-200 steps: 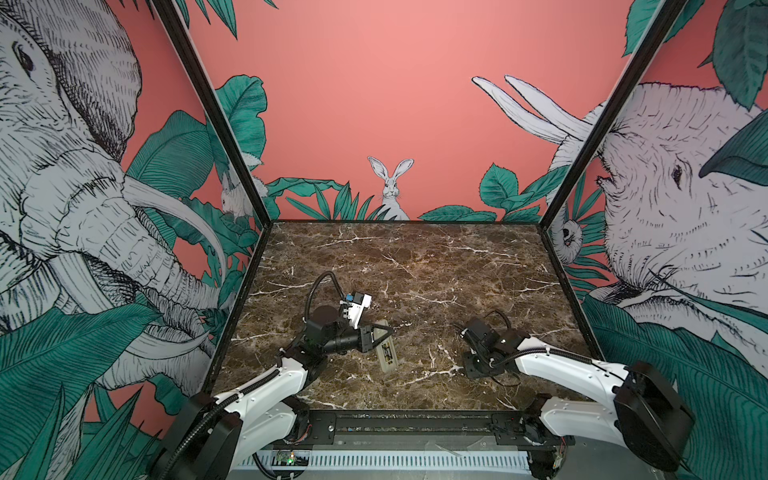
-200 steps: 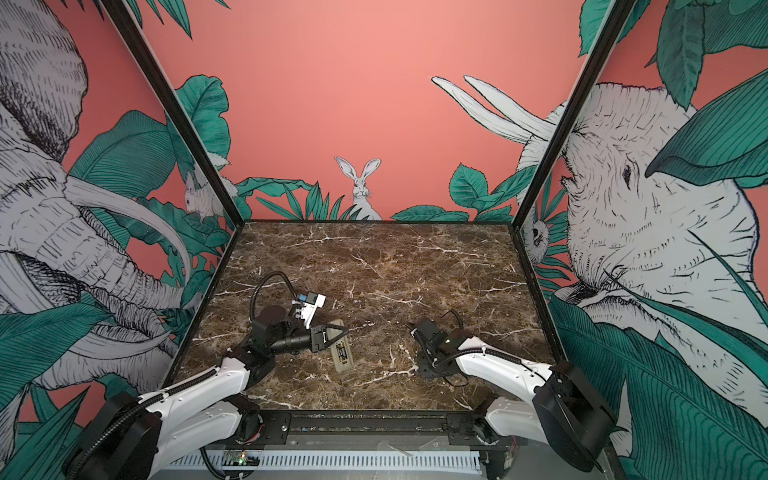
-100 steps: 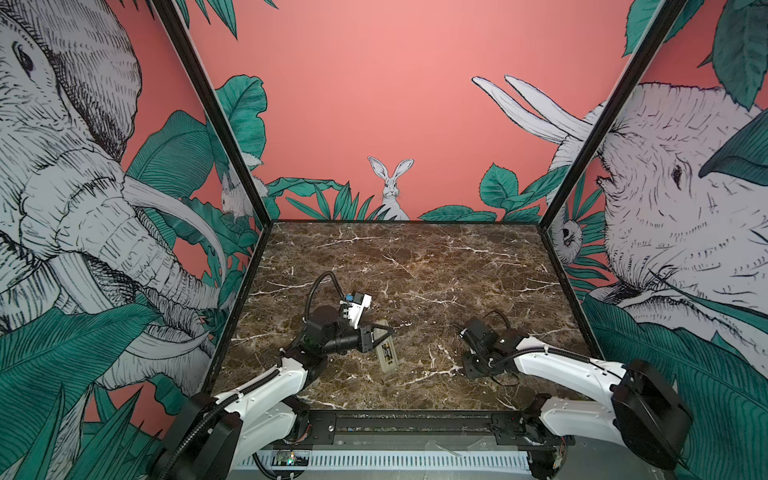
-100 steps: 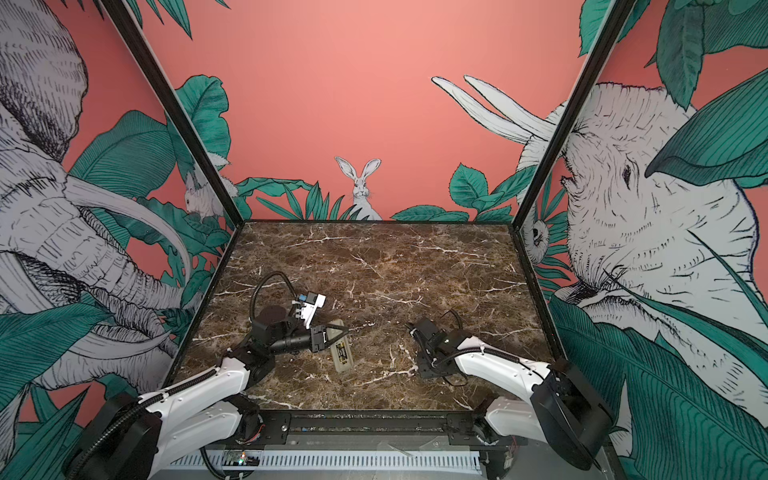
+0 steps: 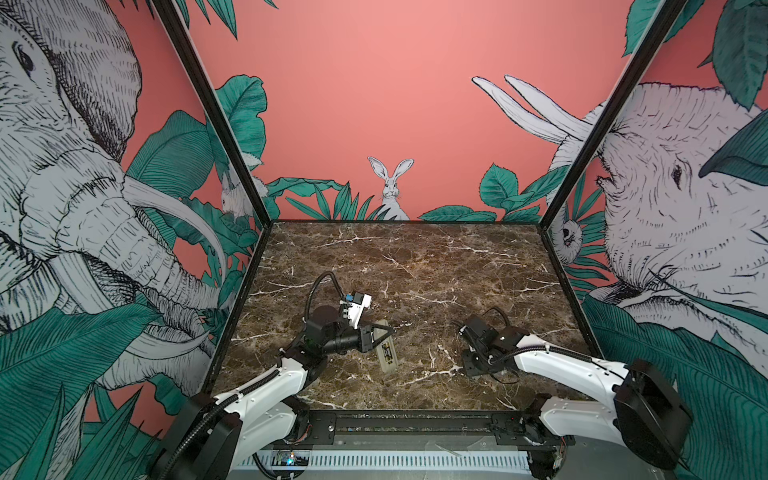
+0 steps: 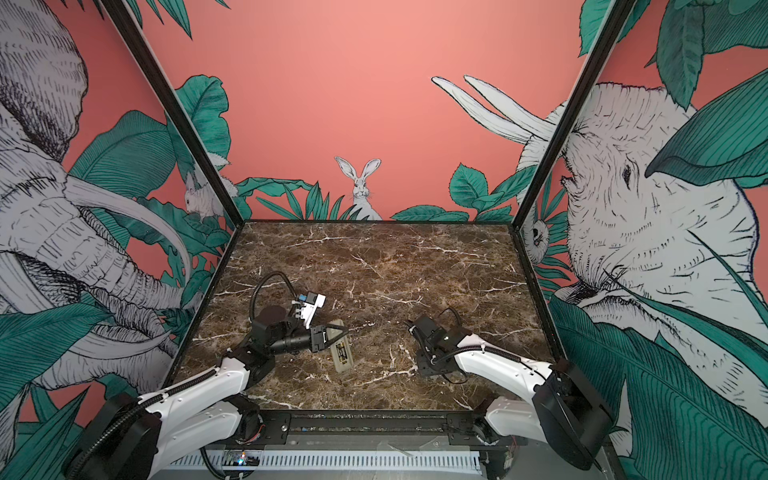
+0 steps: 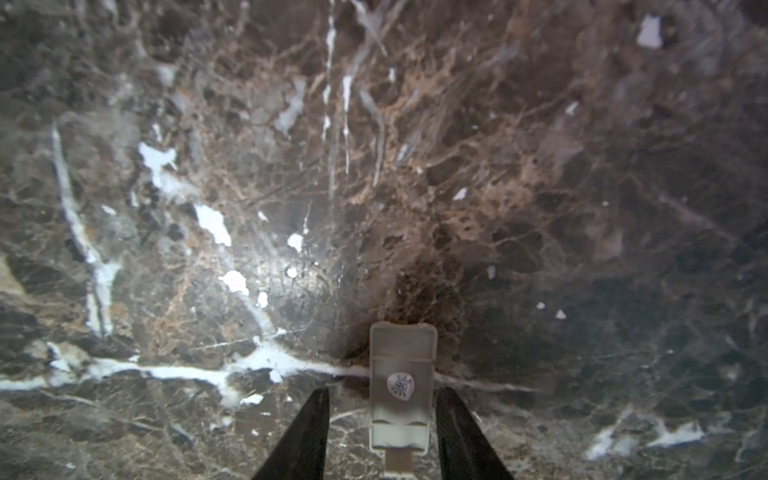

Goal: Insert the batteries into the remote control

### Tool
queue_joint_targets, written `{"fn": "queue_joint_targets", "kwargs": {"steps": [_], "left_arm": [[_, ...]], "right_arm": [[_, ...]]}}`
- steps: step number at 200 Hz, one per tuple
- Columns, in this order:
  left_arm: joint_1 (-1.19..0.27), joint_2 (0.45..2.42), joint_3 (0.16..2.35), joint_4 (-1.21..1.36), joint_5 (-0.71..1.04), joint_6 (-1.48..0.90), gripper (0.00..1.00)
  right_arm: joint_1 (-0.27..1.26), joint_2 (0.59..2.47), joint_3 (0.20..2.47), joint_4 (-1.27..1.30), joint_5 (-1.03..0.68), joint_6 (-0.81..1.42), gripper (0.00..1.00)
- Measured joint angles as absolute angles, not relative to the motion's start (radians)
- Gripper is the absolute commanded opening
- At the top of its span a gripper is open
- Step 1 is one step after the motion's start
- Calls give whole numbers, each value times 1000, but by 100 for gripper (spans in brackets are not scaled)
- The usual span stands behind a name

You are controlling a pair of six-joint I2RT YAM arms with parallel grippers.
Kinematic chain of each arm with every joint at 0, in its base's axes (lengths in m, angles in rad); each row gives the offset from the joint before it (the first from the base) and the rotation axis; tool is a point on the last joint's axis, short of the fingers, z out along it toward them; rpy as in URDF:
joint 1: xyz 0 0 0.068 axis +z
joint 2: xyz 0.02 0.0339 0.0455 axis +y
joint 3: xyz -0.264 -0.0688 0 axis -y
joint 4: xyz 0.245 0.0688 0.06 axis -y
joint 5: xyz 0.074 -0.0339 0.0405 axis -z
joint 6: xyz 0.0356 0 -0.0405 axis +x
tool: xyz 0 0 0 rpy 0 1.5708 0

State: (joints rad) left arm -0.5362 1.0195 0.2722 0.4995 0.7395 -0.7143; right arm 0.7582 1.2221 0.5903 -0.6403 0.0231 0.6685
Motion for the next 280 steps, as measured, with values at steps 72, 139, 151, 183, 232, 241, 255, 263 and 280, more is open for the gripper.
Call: {"fn": "queue_joint_targets", "kwargs": {"steps": [72,139,151,183,232,241,255,263,280], "left_arm": [[-536,1019,272,499,739,-714,0],[-536,1018,272,500,739,-714,0],[-536,1017,272,499,739,-714,0],[-536,1014,272,499,739,-714,0],[-536,1014,272,499,739,-714,0],[-536,1014,272,499,739,-714,0],[-536,1014,272,499,739,-714,0],[-536,1014,272,499,739,-714,0],[-536,1014,272,499,739,-714,0]], "right_arm": [[758,1222,566,-615,17,677,42],[758,1224,551,-599,14,678,41],[757,1224,551,-599,14,678,41],[753,1224,551,-599,14,678,40],[752,1224,563,-625,15,669,45],[752,1222,570,-628,15,669,45],[752,1216,577,-630,17,669,45],[751,1213,579,-630,19,669,45],[751,1211,580,-629,19,669,45]]}}
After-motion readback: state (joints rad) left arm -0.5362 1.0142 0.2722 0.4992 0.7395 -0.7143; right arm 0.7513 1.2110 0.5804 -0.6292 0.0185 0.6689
